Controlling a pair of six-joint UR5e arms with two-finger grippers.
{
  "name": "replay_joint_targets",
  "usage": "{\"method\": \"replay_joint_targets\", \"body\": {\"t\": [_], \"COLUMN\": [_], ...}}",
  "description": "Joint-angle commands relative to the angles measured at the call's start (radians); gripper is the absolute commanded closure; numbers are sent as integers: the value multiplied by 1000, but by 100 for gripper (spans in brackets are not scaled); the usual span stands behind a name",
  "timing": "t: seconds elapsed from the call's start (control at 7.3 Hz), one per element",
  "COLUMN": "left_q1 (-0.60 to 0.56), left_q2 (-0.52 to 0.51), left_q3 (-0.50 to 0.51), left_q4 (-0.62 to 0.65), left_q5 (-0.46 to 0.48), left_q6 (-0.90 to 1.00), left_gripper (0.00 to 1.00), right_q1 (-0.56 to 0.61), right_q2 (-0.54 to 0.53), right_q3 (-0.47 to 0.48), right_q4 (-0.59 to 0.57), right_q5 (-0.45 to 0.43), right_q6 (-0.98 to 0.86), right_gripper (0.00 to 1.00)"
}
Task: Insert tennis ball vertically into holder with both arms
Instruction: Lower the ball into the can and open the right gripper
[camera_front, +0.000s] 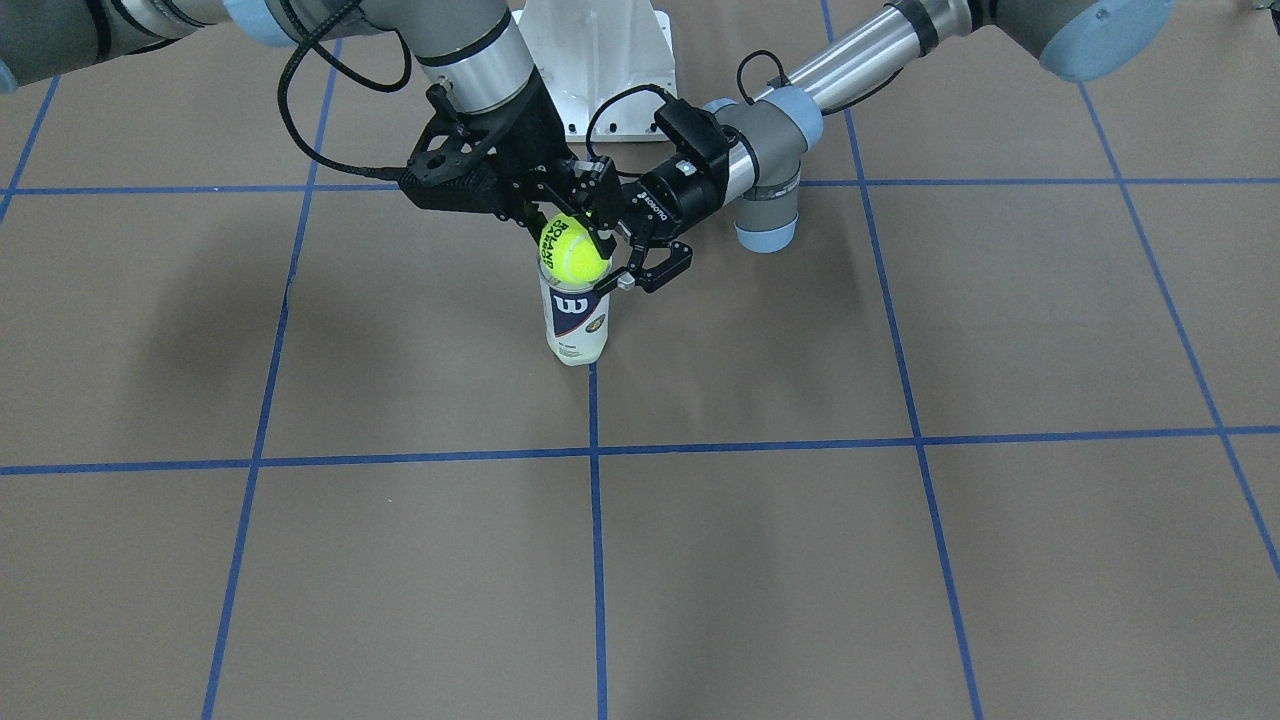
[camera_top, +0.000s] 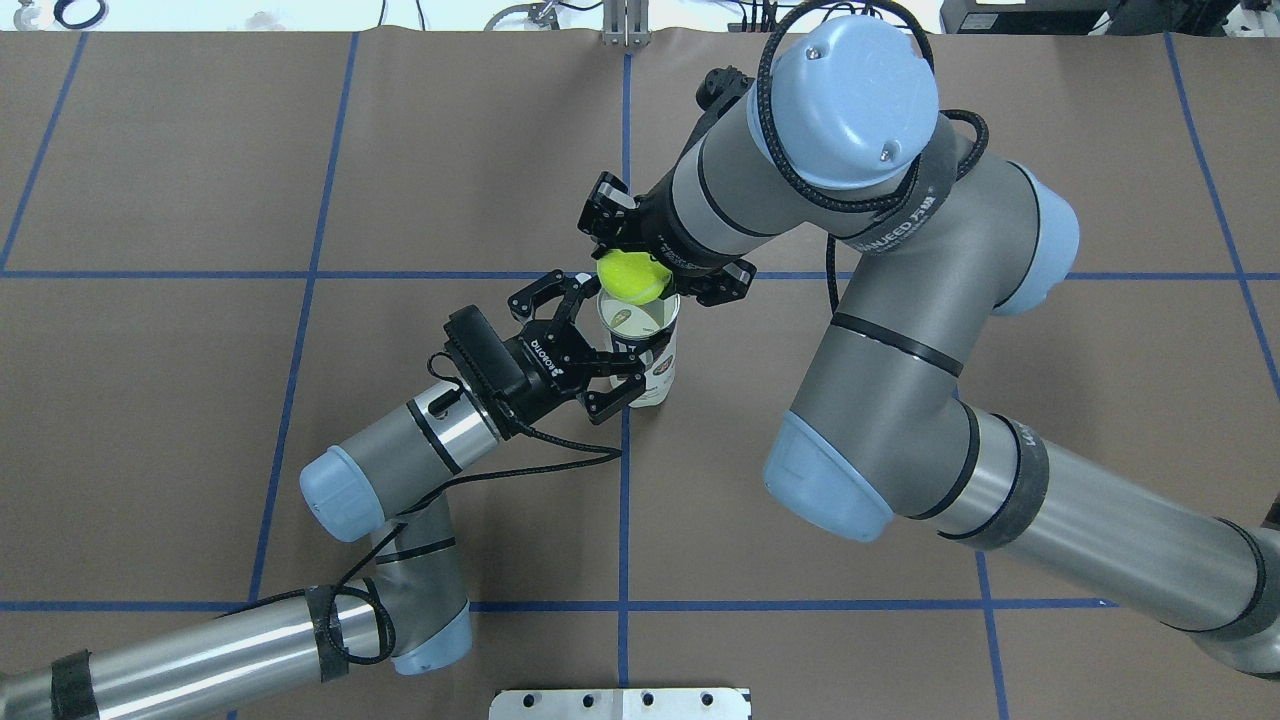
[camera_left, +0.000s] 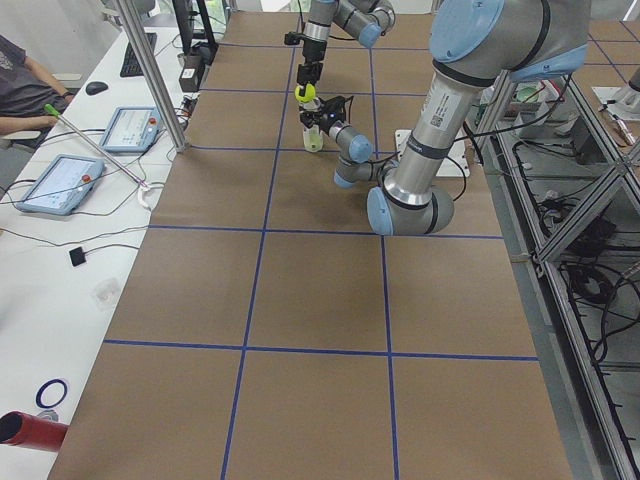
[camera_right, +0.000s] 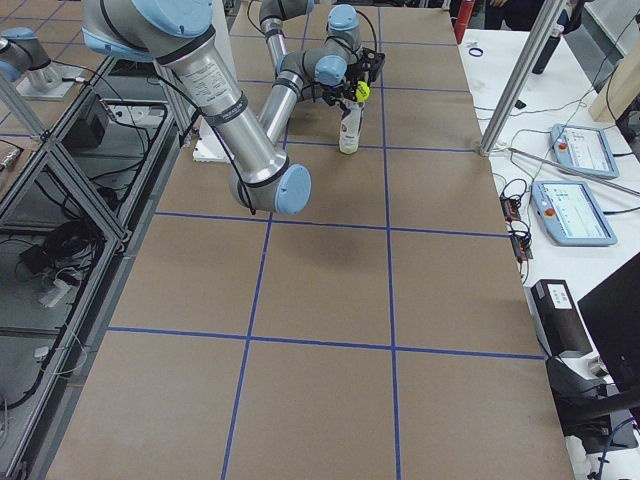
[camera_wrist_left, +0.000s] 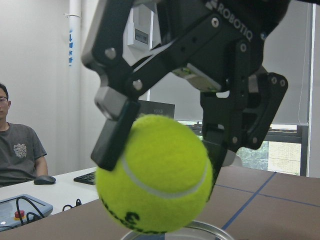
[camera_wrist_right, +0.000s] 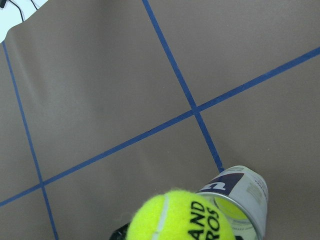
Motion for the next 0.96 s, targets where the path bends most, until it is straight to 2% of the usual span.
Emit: {"method": "replay_joint_targets", "body": {"t": [0.0,0.14,0.41,0.55,0.68,0.82], "left_q1": [0,0,0,0,0,0], "left_q2": [-1,-2,-2,-2,-2,-1], "left_q3": [-1,-1,-1,-1,-1,-1], "left_q4": [0,0,0,0,0,0], "left_q5": [0,0,0,0,0,0], "left_q6": [0,0,0,0,0,0], "left_gripper": [16,16,16,16,16,15], "right_q1": [-8,-9,-16,-17,-20,-35], "right_q2": [-2,-10,-25,-40,-40,-43], "right_q3": [0,6,26,40,40,40], "right_q4": [0,2,0,0,0,0], "right_q5": [-1,-2,-2,-4,-5,-31], "right_q6": [0,0,0,0,2,0], "right_gripper": [89,69,65,29,0,0]}}
